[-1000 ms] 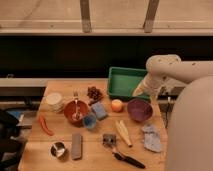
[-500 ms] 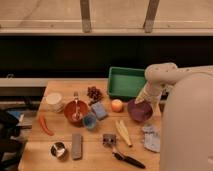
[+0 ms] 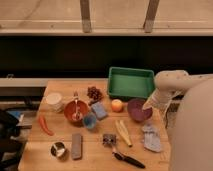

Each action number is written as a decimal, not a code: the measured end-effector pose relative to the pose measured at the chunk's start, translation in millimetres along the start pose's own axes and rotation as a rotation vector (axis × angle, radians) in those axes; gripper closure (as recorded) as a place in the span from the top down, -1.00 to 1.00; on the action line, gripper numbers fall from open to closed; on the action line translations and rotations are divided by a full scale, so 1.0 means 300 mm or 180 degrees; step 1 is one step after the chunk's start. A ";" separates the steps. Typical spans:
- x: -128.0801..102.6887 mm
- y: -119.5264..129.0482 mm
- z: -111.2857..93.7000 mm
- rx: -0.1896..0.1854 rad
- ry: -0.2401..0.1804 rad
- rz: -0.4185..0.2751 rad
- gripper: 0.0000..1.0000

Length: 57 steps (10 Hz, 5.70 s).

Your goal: Wipe purple bowl with towel

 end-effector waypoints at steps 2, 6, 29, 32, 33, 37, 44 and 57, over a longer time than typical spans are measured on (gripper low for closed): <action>0.035 -0.045 0.045 0.0028 0.0119 0.0050 0.36; 0.134 -0.201 0.106 0.0133 0.0405 0.0198 0.36; 0.238 -0.202 0.372 0.0216 0.1099 0.0269 -1.00; 0.151 -0.209 0.261 0.0102 0.0706 0.0393 -1.00; 0.108 -0.201 0.199 0.0057 0.0554 0.0415 -1.00; -0.078 -0.081 0.010 -0.0209 0.0010 0.0399 -1.00; -0.028 0.297 0.055 -0.0604 0.0108 -0.0181 -1.00; -0.114 0.310 0.200 -0.0376 0.0292 -0.0146 -1.00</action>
